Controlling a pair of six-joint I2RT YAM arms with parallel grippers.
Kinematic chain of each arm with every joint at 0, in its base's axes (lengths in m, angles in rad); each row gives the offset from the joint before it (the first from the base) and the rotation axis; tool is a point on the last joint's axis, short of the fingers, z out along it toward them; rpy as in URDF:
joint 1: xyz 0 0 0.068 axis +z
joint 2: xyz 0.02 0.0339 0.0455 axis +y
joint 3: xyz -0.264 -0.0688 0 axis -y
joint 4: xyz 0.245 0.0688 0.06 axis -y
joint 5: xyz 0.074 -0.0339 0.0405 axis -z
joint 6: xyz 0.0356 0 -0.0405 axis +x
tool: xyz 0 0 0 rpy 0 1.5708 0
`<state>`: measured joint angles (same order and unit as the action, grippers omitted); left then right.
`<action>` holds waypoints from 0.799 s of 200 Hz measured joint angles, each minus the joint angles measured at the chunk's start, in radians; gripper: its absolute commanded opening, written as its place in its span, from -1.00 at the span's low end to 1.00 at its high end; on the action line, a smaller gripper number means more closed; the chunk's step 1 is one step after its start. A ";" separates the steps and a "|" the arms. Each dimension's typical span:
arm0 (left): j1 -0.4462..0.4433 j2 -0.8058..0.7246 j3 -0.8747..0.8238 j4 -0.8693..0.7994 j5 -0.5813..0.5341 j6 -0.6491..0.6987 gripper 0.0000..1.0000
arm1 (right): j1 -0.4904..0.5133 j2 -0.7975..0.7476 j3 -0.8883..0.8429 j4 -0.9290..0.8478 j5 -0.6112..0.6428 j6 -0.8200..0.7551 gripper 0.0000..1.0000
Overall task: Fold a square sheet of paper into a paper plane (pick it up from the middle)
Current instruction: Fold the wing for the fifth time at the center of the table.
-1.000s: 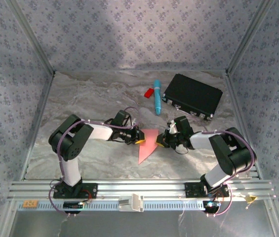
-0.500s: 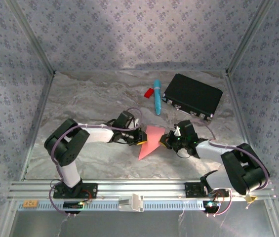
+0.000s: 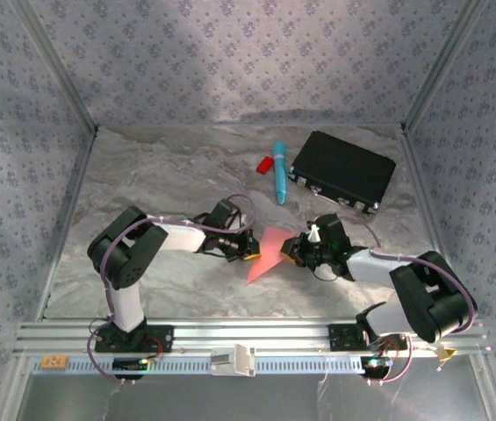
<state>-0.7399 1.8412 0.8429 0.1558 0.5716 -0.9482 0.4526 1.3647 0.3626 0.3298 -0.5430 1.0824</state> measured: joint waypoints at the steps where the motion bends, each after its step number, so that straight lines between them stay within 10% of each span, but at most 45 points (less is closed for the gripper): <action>1: 0.000 0.000 0.000 0.000 0.000 0.000 -0.89 | 0.000 0.000 0.000 0.000 0.000 0.000 -0.56; 160: 0.007 0.006 0.000 0.005 0.019 0.000 -0.86 | -0.048 0.092 0.032 0.044 -0.076 -0.052 -0.61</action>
<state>-0.7330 1.8469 0.8429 0.1608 0.5907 -0.9478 0.4046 1.4567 0.3950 0.3740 -0.6189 1.0306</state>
